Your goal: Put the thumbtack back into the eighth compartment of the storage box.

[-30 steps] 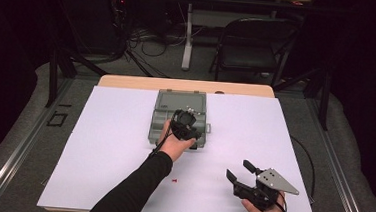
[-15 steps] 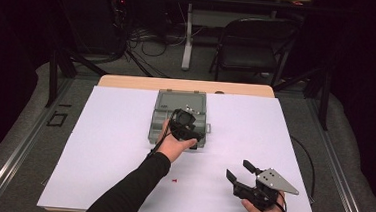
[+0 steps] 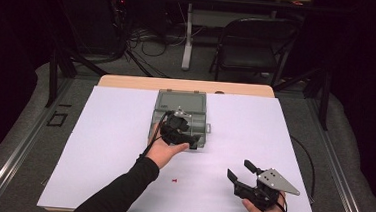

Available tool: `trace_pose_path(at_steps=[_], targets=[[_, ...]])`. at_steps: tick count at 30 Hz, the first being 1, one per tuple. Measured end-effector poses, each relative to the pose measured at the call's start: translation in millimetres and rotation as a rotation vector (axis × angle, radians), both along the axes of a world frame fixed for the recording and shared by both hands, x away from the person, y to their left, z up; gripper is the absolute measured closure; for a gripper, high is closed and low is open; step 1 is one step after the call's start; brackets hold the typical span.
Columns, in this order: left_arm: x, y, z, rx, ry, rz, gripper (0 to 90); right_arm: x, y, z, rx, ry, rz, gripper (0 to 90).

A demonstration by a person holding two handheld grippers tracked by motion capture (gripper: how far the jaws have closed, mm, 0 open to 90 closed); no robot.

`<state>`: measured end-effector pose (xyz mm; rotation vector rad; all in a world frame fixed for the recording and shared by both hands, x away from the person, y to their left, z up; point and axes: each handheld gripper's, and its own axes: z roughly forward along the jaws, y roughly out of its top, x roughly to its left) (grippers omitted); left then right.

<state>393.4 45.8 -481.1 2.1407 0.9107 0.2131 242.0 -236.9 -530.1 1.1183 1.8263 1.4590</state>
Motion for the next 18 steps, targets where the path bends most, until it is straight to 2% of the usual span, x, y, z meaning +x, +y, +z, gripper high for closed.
trace_pose_path(at_steps=[13, 18], targets=[[-30.3, 26.0, 1.2, -0.047, -0.02, -0.035, 40.0, -0.8, 0.8, 0.3, -0.001, 0.001, -0.003, 30.2], [-44.0, 35.4, -1.3, -0.065, -0.016, -0.054, 40.1, -0.7, 0.8, 0.4, 0.0, 0.0, -0.004, 30.2]])
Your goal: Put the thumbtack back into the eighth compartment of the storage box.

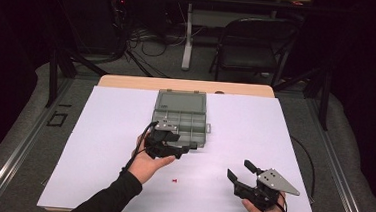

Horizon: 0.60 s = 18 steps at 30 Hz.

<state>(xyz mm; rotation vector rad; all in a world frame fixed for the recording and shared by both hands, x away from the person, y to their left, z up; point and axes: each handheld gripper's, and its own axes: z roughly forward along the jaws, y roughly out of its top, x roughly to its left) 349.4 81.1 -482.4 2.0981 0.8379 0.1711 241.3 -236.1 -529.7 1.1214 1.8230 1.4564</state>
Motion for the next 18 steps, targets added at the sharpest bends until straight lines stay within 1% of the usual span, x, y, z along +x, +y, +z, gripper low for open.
trace_pose_path(at_steps=[7, 10, 13, 15, 17, 18], targets=[[-20.0, 14.5, -10.2, -0.038, 0.016, -0.015, 41.8, -0.7, 0.5, 0.3, 0.001, 0.0, -0.001, 30.2], [-27.5, 21.2, -17.6, -0.047, 0.011, -0.009, 43.1, -0.9, 0.2, 0.3, 0.003, 0.002, -0.002, 30.2], [-34.4, 27.3, -25.3, -0.045, 0.017, -0.018, 44.7, -0.5, 0.3, 0.2, -0.002, -0.001, -0.002, 30.2], [-38.8, 29.3, -29.3, -0.052, 0.023, -0.024, 47.4, -0.4, 0.6, 0.1, -0.001, -0.004, 0.0, 30.2], [-42.4, 30.6, -32.1, -0.033, 0.014, -0.033, 49.9, 0.0, 0.8, -0.1, -0.002, -0.002, 0.0, 30.2], [-44.4, 30.7, -33.8, -0.033, 0.008, -0.035, 51.1, 0.0, 0.9, -0.1, -0.002, -0.003, 0.0, 30.2]])
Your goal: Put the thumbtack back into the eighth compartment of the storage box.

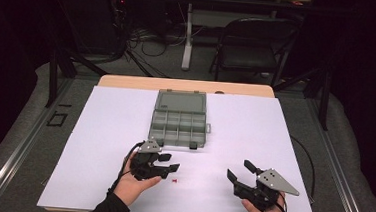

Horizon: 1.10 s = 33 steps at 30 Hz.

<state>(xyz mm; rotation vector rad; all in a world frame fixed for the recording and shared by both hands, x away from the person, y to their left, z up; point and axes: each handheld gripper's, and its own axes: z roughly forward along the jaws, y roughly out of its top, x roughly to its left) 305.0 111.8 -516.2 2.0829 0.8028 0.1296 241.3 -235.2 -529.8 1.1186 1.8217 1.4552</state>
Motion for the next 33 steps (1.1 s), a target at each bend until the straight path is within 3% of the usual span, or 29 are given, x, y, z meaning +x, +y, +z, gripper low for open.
trace_pose_path(at_steps=[7, 17, 33], targets=[[-9.4, 2.0, -12.4, 0.024, 0.001, -0.017, 57.7, -0.2, -0.1, -0.1, 0.0, 0.001, 0.0, 30.2], [-11.3, 0.5, -30.1, 0.027, 0.046, -0.038, 66.5, -0.1, -0.3, -0.2, 0.001, 0.004, -0.001, 30.1], [-10.9, -6.9, -40.0, 0.075, 0.048, -0.08, 74.4, 0.4, 0.0, -0.8, 0.004, 0.003, 0.001, 30.2]])
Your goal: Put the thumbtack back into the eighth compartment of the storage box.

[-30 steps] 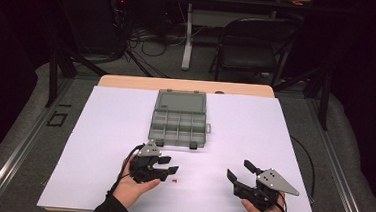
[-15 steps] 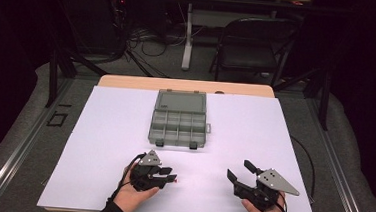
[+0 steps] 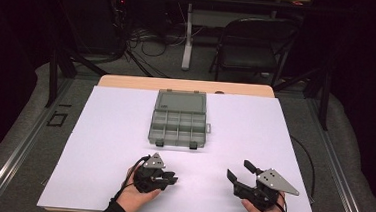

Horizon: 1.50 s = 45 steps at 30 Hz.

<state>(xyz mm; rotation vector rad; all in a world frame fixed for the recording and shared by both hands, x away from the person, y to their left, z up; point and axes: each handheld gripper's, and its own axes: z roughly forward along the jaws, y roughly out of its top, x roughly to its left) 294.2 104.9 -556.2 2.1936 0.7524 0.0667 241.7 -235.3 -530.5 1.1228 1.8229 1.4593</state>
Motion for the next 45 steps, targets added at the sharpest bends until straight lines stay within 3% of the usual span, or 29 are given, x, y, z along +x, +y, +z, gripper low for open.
trace_pose_path(at_steps=[16, 45], targets=[[-3.5, -6.5, -3.5, 0.069, -0.036, -0.013, 82.7, 0.1, 0.0, -0.1, -0.001, 0.002, 0.001, 30.2], [-2.2, -4.3, -2.7, 0.042, -0.006, 0.015, 85.5, -0.2, -0.5, 0.3, -0.001, -0.001, 0.001, 30.2]])
